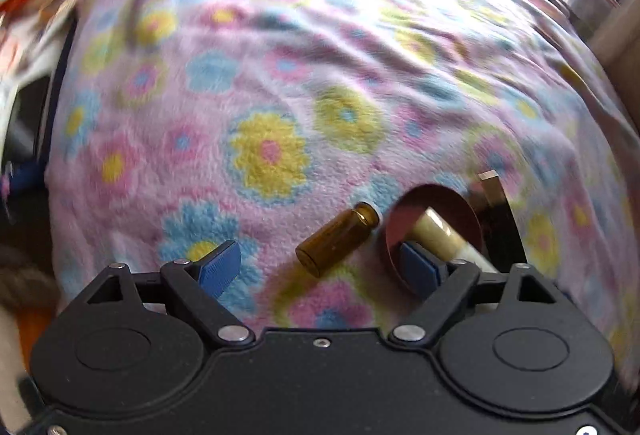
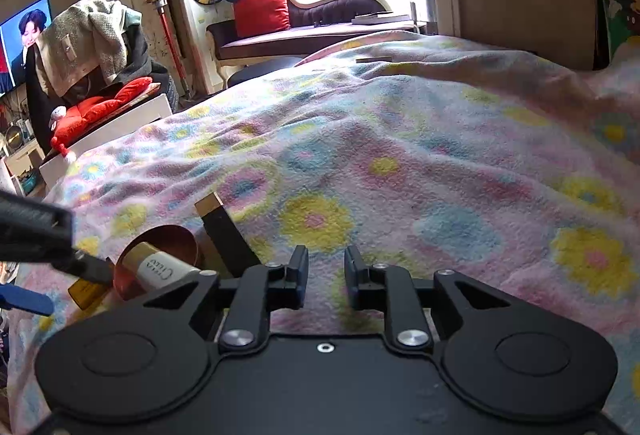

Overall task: Organize rigid objects
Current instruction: 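Reach both tools back toward the amber bottle and cream cylinder, then grasp the round red lid with the right tool while the left tool grasps the cream CIELO cylinder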

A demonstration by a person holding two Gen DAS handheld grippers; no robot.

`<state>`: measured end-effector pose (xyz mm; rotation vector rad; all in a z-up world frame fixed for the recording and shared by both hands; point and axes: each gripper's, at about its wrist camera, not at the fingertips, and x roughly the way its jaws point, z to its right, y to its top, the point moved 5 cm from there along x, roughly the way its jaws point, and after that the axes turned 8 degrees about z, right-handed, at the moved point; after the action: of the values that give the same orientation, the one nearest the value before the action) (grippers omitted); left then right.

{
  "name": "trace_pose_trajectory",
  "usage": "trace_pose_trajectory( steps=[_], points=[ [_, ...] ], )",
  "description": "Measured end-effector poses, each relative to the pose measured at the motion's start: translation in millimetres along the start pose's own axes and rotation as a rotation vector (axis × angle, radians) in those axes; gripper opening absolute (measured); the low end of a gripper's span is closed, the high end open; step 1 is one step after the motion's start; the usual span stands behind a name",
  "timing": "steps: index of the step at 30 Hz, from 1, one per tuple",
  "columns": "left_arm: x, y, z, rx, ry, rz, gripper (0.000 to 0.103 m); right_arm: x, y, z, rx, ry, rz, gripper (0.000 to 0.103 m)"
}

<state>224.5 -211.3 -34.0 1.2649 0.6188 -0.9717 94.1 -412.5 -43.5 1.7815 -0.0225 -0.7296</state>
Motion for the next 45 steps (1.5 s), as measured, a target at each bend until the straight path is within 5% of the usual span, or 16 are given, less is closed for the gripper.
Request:
trace_pose_trajectory(
  steps=[8, 11, 17, 20, 23, 25, 26, 28, 31, 34, 40, 45],
  points=[
    [0.9, 0.3, -0.7, 0.041, -0.04, -0.016, 0.042, -14.4, 5.0, -9.1, -0.025, 0.04, 0.043, 0.022],
    [-0.3, -1.3, -9.2, 0.053, -0.048, -0.031, 0.03, -23.1, 7.4, -28.0, -0.073, 0.101, 0.072, 0.031],
    [-3.4, -4.6, -21.4, 0.064, -0.09, -0.045, 0.026, -42.4, 0.1, -86.1, -0.303, 0.199, 0.135, 0.044],
    [-6.2, -5.0, -28.1, 0.049, -0.105, -0.056, 0.026, -42.9, -12.9, -112.7, -0.36, 0.276, 0.078, 0.05],
    [-6.1, -3.9, -32.8, 0.036, -0.116, -0.068, 0.025, -34.7, -30.5, -135.0, -0.431, 0.26, 0.016, 0.051],
    [-7.6, -4.5, -35.1, 0.042, -0.122, -0.071, 0.025, -34.6, -34.9, -145.1, -0.451, 0.273, 0.026, 0.041],
    [-7.9, -4.8, -34.8, 0.048, -0.124, -0.071, 0.025, -35.1, -35.6, -148.2, -0.451, 0.297, 0.011, 0.014],
    [-8.7, -6.6, -33.0, 0.074, -0.12, -0.069, 0.024, -39.9, -35.6, -151.5, -0.458, 0.333, -0.016, 0.0],
    [-10.8, -12.2, -26.4, 0.151, -0.112, -0.065, 0.021, -43.6, -35.1, -138.2, -0.494, 0.271, -0.039, 0.0],
    [-14.6, -22.3, -21.6, 0.197, -0.121, -0.083, 0.018, -40.3, -33.7, -97.6, -0.404, 0.223, -0.127, 0.0],
    [-26.4, -41.2, -16.1, 0.241, -0.127, -0.09, 0.018, -53.1, -15.4, -16.3, -0.188, 0.135, -0.133, 0.001],
    [-31.3, -50.5, -5.1, 0.257, -0.128, -0.097, 0.018, -53.8, -4.8, -26.2, -0.12, 0.164, -0.106, 0.013]
  ],
)
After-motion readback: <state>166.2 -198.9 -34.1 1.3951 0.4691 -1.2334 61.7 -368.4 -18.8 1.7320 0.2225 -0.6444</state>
